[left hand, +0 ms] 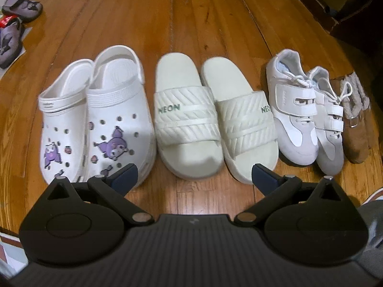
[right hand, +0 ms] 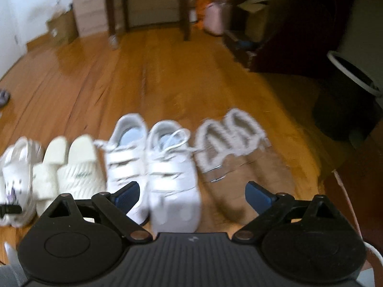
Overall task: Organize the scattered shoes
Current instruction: 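Move the right tool toward the tan slippers at the row end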
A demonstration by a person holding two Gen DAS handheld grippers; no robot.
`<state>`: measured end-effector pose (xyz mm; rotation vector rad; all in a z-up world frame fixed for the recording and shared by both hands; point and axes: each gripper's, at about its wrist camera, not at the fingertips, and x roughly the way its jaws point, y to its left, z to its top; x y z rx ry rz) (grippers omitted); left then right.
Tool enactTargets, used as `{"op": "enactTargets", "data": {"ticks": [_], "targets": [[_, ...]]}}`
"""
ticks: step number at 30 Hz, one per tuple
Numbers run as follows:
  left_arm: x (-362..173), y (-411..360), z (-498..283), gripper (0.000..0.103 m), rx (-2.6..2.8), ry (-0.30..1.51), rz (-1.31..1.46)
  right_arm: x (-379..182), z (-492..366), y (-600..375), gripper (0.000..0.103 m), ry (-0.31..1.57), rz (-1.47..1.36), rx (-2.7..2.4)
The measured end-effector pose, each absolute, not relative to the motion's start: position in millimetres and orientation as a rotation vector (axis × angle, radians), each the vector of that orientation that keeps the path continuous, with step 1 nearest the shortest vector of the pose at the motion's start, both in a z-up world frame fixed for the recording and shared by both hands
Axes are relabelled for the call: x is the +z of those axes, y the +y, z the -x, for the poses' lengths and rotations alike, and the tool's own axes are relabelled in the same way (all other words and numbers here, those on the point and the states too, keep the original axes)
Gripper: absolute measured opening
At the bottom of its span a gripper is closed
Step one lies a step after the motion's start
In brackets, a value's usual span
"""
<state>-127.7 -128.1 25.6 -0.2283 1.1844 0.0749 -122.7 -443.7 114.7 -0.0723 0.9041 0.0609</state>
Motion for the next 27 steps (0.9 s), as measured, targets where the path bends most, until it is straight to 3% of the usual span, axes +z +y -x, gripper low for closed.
{"op": "enactTargets", "data": {"ticks": [6, 11, 15, 16, 20, 21, 24, 27], "targets": [[33.5, -139.1, 101.5, 0.103, 0.044, 1.218, 0.191, 111.7, 104.7, -471.8, 0.092, 0.866, 0.087, 0.095], [48.8, -157.5, 74.6, 0.103, 0.018, 1.201, 0.137, 111.0, 63.6, -482.1, 0.065, 0.823, 0.177, 0.213], [55.5, -176.9, 56.1, 0.103, -0.012, 1.164, 0.167, 84.4, 13.7, -488.1, 0.03, 0.869, 0.224, 0.288], [57.1, -181.8, 51.5, 0.103, -0.019, 1.155, 0.175, 73.9, 1.0, -489.5, 0.028, 0.888, 0.237, 0.287], [54.8, -198.6, 45.5, 0.103, -0.059, 1.135, 0.211, 31.8, -41.2, -487.6, 0.028, 0.942, 0.348, 0.243], [48.7, -196.5, 49.8, 0.103, -0.057, 1.161, 0.204, 22.3, -49.7, -485.3, 0.031, 0.955, 0.389, 0.243], [39.4, -186.1, 58.5, 0.103, -0.037, 1.184, 0.197, -3.9, -67.5, -481.6, 0.052, 0.979, 0.488, 0.272], [34.9, -174.4, 65.5, 0.103, -0.014, 1.173, 0.201, -21.3, -78.9, -482.9, 0.054, 1.013, 0.476, 0.301]]}}
